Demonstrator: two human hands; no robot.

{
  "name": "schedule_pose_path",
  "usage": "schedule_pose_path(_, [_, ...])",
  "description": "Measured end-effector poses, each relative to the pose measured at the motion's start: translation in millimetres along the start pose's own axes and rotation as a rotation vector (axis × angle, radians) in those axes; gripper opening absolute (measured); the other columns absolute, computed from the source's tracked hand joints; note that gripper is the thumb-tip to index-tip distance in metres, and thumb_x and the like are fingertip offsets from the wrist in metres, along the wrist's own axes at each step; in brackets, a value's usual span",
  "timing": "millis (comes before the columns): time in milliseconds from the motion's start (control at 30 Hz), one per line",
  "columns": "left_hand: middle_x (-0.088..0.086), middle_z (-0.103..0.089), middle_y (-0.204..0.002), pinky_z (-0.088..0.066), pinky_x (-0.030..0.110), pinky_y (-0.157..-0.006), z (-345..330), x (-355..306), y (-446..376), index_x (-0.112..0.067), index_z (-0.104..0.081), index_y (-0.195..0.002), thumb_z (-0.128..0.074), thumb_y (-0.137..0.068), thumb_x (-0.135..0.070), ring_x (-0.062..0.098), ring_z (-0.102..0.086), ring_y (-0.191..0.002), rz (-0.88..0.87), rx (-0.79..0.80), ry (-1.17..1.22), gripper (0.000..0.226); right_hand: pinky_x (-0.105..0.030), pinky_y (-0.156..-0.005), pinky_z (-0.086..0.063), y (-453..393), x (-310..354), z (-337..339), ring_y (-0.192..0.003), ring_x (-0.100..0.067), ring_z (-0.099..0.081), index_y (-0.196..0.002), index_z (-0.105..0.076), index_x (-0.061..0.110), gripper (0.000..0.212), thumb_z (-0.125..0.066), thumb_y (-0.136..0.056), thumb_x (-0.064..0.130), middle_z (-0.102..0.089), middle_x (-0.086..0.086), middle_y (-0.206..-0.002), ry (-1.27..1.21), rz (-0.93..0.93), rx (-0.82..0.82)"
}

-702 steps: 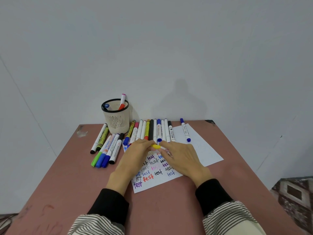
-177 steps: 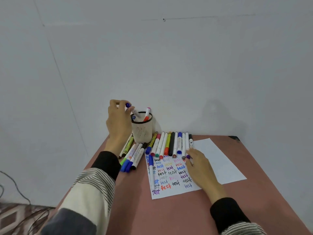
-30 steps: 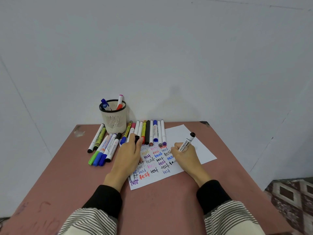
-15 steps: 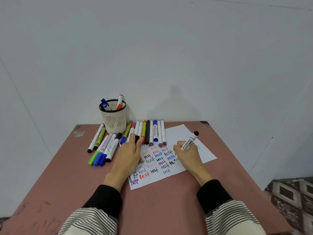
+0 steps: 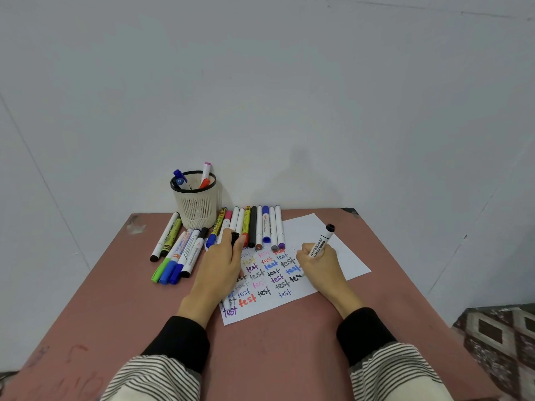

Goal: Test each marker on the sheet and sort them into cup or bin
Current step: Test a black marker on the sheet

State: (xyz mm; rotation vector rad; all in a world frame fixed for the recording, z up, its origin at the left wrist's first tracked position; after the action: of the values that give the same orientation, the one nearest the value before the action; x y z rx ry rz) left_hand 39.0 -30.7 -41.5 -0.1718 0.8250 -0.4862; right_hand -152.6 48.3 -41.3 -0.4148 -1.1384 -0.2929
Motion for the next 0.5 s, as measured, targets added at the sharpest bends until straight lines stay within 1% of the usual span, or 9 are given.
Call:
schedule_pose_path(133, [0.003,-0.059,-0.068,-0.053,0.041,-0.058,0.0,-0.2,0.2,-0.022,-0.042,-0.1,-0.031,-0.101,-0.047,0.014,-0.064,-0.06,0.001,0.002,0.024,0.028,-0.012,-0.042,-0.021,0.7,0.6,0.1,-0.042,-0.004,-0.019,-0.055,-0.023,0.021,0.049,-0.052,-0.089,0.0,-0.022,0.009,-0.048,-0.022,-0.003,0.008])
schedule_pose_path(233, [0.003,-0.059,-0.069,-0.053,0.04,-0.058,0.1,0.1,-0.2,-0.022,-0.042,-0.1,-0.03,-0.099,-0.049,0.014,-0.064,-0.061,0.001,0.003,0.024,0.03,-0.016,-0.043,-0.021,-1.7,-0.6,1.9,-0.045,-0.006,-0.021,-0.056,-0.025,0.019,0.047,-0.054,-0.09,0.004,-0.024,0.006,-0.05,-0.022,-0.008,-0.04])
schedule_pose_path(300, [0.002,-0.058,-0.068,-0.052,0.038,-0.057,-0.2,0.3,0.0,-0.022,-0.041,-0.1,-0.029,-0.099,-0.049,0.014,-0.064,-0.061,-0.002,0.003,0.023,0.03,-0.017,-0.043,-0.02,-1.8,-1.0,0.7,-0.045,-0.006,-0.02,-0.056,-0.025,0.02,0.047,-0.054,-0.09,0.006,-0.024,0.009,-0.048,0.0,-0.008,-0.03])
schedule_pose_path(400, [0.002,-0.057,-0.067,-0.05,0.037,-0.056,0.2,0.3,0.5,-0.022,-0.041,-0.097,-0.027,-0.097,-0.052,0.014,-0.063,-0.06,-0.008,-0.001,0.028,0.033,-0.021,-0.046,-0.02,-1.9,-1.6,-0.4,-0.044,-0.005,-0.019,-0.057,-0.022,0.022,0.046,-0.05,-0.088,0.002,-0.022,0.01,-0.049,0.021,-0.039,-0.006])
schedule_pose_path(500, [0.002,-0.056,-0.066,-0.046,0.034,-0.053,-0.1,0.8,0.5,-0.023,-0.04,-0.095,-0.024,-0.093,-0.056,0.014,-0.063,-0.06,-0.009,-0.002,0.032,0.036,-0.023,-0.048,-0.022,-2.8,-1.7,0.1,-0.044,-0.005,-0.02,-0.057,-0.021,0.022,0.045,-0.048,-0.085,-0.001,-0.021,0.01,-0.049,0.023,-0.075,-0.018])
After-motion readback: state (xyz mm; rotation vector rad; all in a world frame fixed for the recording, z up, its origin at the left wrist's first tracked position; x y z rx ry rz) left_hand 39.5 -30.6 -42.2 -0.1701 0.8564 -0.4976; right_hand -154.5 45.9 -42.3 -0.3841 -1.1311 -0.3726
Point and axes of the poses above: each hand's wrist, its own y-axis away from the middle knuckle, its own z-axis out of the back of the hand, x = y × z, the point moved 3 cm from there along -y, towards the middle knuckle
